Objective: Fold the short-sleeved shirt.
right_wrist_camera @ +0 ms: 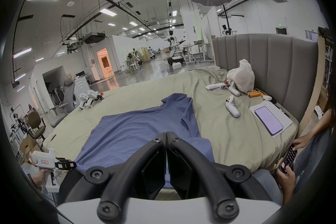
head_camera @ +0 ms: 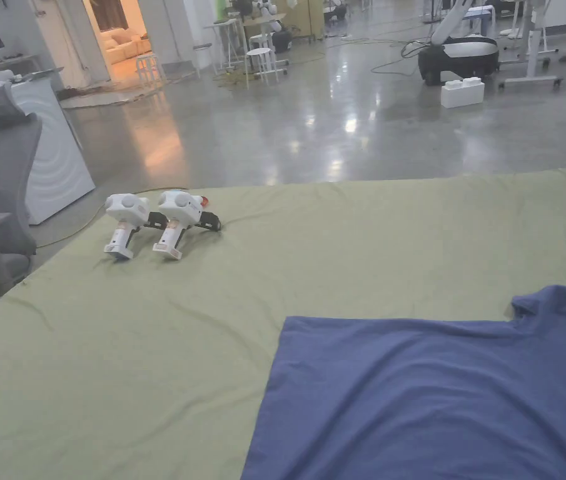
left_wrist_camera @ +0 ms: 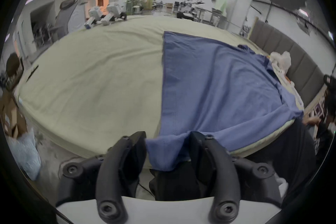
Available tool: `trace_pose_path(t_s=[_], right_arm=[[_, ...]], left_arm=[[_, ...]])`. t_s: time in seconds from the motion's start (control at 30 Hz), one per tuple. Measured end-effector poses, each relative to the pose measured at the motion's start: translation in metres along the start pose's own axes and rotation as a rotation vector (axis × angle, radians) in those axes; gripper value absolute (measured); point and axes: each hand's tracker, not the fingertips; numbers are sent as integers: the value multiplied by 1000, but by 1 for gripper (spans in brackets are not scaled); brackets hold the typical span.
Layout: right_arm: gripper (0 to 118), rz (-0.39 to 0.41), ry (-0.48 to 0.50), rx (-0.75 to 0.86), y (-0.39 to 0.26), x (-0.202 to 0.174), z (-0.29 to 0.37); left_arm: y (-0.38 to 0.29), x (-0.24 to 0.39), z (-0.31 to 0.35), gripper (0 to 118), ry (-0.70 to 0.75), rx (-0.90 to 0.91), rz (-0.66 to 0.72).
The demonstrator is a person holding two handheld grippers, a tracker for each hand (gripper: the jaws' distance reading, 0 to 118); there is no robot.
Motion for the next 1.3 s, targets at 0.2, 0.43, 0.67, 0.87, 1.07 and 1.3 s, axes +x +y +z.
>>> trace_pose_path(t_s=[0.2, 0.43, 0.67, 0.87, 1.07, 1.3], right_arm=[[0, -14, -46, -18, -8, 12, 1], [71, -62, -135, -222, -43, 67, -40], [71, -85, -139, -449, -95, 113, -103], [41, -7, -110, -533, -99, 109, -116], [4, -44, -72, -498, -98, 108, -108], [4, -109, -43, -358, -57, 102, -106]], left_arm=[[18, 28, -11, 7, -2, -91, -165], [35, 27, -32, 7, 15, -191, -77], [32, 33, -25, 7, 18, -175, -80], [36, 42, -19, 7, 49, -187, -99], [34, 45, -14, 7, 43, -185, -85], [67, 26, 9, 3, -20, -40, 39]])
